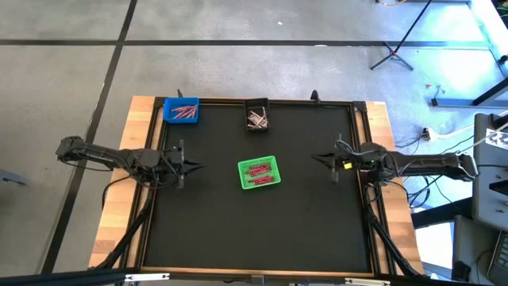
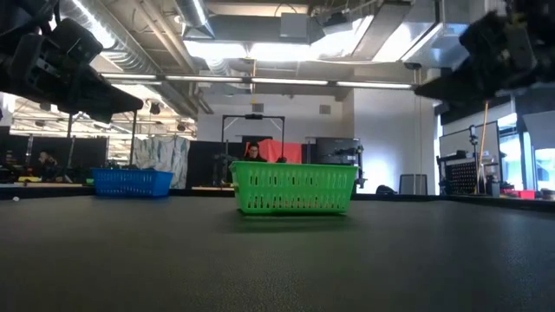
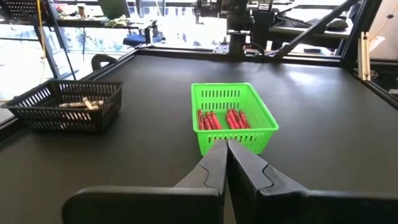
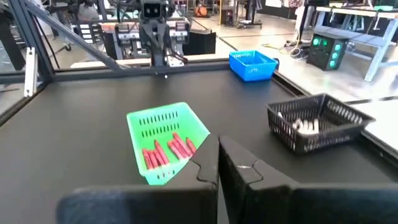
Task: Sort crayons
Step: Return to Home Position
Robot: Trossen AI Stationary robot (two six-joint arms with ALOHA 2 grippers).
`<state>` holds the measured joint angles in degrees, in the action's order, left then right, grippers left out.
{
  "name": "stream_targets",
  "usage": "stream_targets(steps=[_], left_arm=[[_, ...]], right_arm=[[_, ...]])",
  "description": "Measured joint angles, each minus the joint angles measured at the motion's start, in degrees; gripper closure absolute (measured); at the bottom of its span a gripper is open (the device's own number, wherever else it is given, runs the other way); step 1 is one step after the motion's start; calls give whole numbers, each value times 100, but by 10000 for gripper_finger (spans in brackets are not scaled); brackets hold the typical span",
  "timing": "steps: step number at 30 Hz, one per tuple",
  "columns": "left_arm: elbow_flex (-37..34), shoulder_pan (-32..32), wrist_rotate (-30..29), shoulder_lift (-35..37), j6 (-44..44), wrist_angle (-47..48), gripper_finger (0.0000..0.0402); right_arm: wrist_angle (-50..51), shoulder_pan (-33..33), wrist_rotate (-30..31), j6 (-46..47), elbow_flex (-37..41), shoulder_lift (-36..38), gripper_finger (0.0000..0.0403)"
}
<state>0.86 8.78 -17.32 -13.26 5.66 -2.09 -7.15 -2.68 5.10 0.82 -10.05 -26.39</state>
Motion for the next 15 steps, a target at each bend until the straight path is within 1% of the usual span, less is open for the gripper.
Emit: stream_targets(steps=[4, 8, 11, 15], left_arm=[[-2, 0, -13, -6, -21, -2, 397], [-2, 0, -19, -2, -23, -2, 397], [-2, 0, -128, -2, -23, -17, 397], [-2, -2, -168, 63, -183, -21, 397]], right_arm=[[184, 0, 28, 173, 447, 882, 396], [442, 2, 26, 332, 749, 1603, 396], [630, 2, 2, 380, 923, 2036, 396], [570, 4, -340, 260, 935, 2306, 395]])
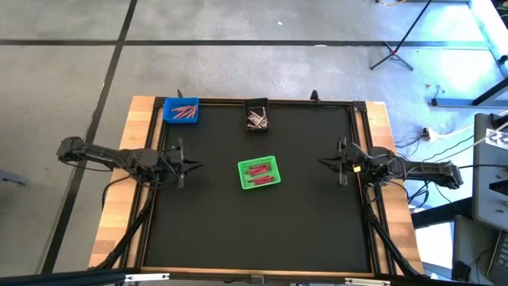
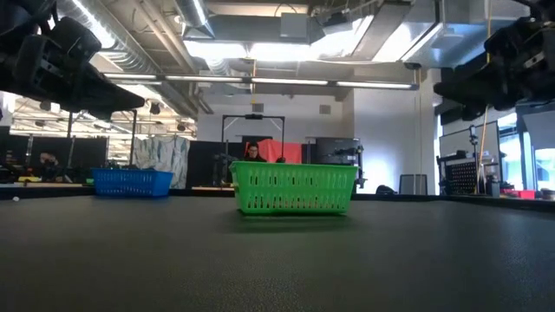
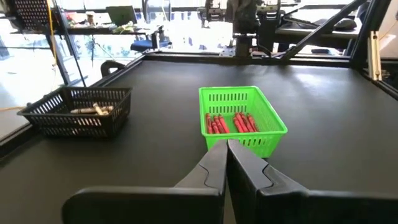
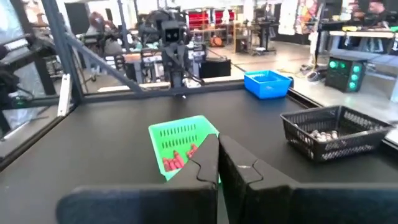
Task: Sort crayons
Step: Return to Home Position
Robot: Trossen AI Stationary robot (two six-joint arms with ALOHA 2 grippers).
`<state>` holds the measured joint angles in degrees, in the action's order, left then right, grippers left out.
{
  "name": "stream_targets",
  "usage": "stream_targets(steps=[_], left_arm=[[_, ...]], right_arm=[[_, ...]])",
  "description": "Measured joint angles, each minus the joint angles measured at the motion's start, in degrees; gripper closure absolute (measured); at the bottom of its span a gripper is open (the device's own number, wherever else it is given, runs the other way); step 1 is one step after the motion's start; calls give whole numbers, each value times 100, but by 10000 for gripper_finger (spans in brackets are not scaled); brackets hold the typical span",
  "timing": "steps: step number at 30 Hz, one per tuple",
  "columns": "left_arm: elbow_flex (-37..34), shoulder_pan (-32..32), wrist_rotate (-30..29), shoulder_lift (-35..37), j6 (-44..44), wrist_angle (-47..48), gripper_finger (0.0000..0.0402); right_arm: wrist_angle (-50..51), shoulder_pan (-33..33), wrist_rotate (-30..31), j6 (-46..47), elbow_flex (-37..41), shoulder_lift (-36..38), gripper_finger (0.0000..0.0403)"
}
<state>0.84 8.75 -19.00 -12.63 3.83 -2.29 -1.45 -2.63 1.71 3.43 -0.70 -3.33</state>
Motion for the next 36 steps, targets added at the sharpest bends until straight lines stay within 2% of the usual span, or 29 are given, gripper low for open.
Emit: stream_targets(steps=[3, 10, 18, 36], left_arm=[[0, 0, 78, 97, -135, 6, 397], [2, -303, 1385, 634, -558, 206, 401], [2, -726, 1390, 704, -1045, 209, 400], [2, -750, 1379, 703, -1045, 204, 399]], right_arm=[[75, 0, -17, -48, 2, 143, 395], [113, 0, -277, 152, 1, 135, 395], [115, 0, -239, 262, 1, 135, 395], [118, 0, -237, 271, 1, 135, 395]])
